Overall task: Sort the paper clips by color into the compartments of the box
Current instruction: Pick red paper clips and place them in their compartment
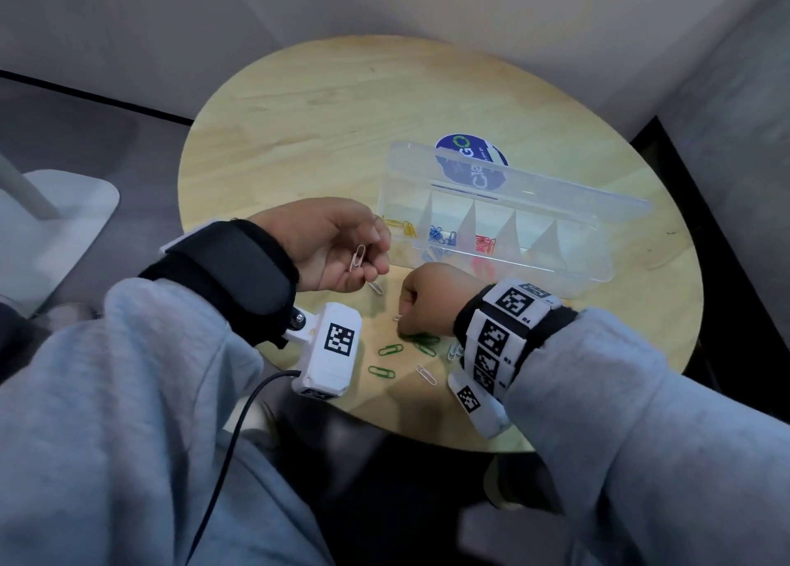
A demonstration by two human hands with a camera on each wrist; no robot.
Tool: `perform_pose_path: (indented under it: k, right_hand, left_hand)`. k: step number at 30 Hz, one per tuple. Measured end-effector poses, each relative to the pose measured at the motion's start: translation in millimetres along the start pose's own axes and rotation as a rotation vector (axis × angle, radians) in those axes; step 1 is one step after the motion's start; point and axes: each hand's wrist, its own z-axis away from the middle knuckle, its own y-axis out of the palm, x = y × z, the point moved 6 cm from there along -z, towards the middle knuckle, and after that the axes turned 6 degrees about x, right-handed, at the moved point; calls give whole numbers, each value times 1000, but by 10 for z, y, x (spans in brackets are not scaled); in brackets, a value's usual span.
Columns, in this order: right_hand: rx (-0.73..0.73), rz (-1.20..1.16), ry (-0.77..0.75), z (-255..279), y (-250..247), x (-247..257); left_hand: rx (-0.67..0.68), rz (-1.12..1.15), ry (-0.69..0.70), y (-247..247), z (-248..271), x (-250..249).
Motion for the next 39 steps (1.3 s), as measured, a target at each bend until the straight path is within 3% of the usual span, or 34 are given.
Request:
perform_pose_path:
  k: [3, 7, 9, 15, 23, 27, 31, 36, 39]
  right_hand:
    - [-7, -76, 2, 35, -35, -54]
    - [-40, -406, 22, 89, -95, -303]
    - [-3, -595, -4, 112, -68, -421]
    - [127, -1209, -98, 206, 91, -671]
    - [113, -1457, -40, 301, 98, -928]
    - [57, -1526, -43, 417, 84, -1042]
    - [-7, -1448, -28, 607, 46, -1167]
    - [-85, -1068, -39, 728, -58, -1249]
    - [-80, -797, -44, 747, -112, -1217]
  left_hand:
    - [-121, -172, -57, -42, -65, 50]
    - [-350, -942, -130, -115, -152, 51]
    - [-377, -1181, -163, -86, -178, 70]
    - [-427, -1329, -201, -24, -303, 70]
    - [-383, -1587, -455, -48, -440, 84]
    - [-436, -1566, -494, -39, -406, 102]
    - [-502, -1349, -366, 72, -272, 38]
    - [-474, -883, -95, 307, -77, -44]
    - [-431, -609, -14, 474, -27, 5]
